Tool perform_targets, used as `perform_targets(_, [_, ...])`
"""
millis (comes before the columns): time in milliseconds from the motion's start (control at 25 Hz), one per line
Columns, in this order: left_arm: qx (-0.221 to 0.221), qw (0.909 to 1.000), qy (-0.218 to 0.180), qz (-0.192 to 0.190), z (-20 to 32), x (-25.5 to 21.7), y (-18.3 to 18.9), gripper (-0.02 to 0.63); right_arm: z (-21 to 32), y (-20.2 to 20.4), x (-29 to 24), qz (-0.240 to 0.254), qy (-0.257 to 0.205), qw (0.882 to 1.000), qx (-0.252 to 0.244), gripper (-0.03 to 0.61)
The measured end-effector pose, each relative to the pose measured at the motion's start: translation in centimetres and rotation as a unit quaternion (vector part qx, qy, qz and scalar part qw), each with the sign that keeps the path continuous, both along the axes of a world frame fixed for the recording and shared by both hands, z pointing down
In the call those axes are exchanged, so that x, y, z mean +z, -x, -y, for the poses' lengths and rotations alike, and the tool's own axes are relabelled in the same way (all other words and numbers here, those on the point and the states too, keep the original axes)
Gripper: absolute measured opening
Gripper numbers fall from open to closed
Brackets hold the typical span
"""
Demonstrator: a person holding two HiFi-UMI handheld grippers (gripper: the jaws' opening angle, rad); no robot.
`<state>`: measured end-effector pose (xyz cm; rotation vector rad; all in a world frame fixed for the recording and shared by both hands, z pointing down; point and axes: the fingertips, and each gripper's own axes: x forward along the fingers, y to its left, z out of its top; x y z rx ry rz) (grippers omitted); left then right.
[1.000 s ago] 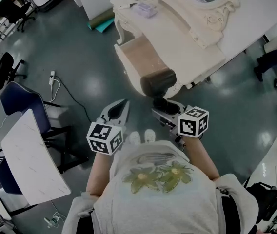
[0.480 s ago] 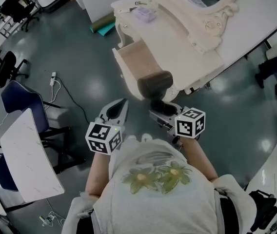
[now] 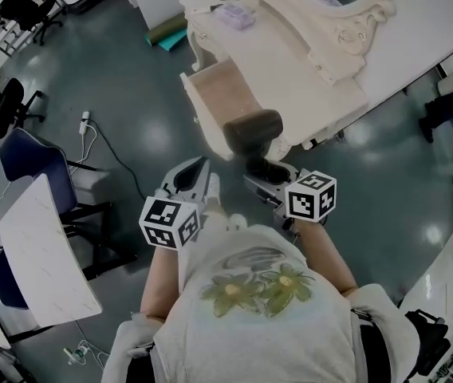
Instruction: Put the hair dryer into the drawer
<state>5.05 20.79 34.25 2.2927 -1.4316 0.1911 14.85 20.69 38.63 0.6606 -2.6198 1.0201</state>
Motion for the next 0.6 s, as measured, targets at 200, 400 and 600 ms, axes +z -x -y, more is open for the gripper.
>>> perform_targets(200, [0.008,1.0000,0.005,-0.001,1.9,0.7,0.3,0.011,1.8,0.3,0.6,-0.005,0.002,1.000,0.004,0.232])
perform_targets(400, [0.019,0.9997,0.012,0.003,5.1,1.0,1.1,0.011,4.7,1.3,0.7,-0.010,0.004,1.000,0.010,0.232])
perform_targets(600, [0.027,0.9995,0.018,0.003,8.2,1.5,2.3,0.011,7.6,2.3,1.4,-0.018,0.009,1.000,0.013,0.232])
